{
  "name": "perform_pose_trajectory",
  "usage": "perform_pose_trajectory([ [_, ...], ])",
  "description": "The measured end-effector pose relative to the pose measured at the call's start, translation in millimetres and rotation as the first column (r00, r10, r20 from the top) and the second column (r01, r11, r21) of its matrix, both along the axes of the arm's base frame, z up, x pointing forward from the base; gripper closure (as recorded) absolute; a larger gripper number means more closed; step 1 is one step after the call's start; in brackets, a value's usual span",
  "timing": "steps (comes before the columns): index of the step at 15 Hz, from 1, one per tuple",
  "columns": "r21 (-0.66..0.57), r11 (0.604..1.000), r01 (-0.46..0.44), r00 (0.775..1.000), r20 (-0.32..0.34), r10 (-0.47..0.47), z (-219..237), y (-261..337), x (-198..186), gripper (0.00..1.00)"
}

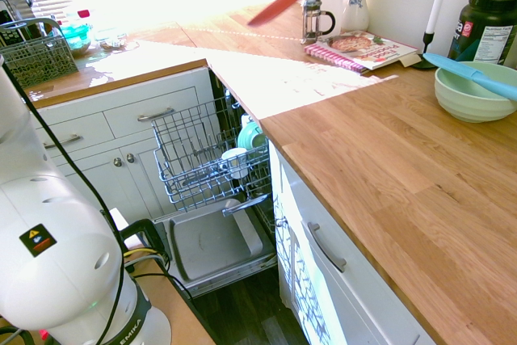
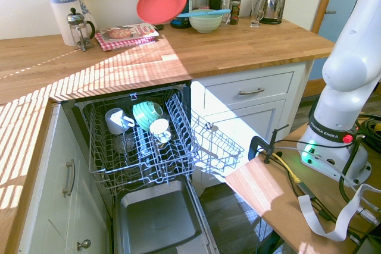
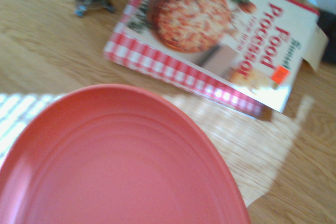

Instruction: Put the plate in the dishwasher

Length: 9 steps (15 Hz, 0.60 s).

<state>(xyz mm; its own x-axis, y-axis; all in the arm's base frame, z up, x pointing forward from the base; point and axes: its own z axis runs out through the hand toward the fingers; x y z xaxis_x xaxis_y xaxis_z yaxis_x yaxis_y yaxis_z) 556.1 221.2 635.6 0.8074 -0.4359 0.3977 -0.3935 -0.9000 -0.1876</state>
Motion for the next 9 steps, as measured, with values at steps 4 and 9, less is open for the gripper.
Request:
perform_pose_trajectory([
  [4, -0.243, 0.958, -0.155, 0.984, 0.047, 0.171, -64.9, 202.2, -54.3, 1.0],
  [9, -0.547, 0.773, -0.321, 0.935, -0.052, 0.351, -289.8, 287.3, -87.4, 1.0],
])
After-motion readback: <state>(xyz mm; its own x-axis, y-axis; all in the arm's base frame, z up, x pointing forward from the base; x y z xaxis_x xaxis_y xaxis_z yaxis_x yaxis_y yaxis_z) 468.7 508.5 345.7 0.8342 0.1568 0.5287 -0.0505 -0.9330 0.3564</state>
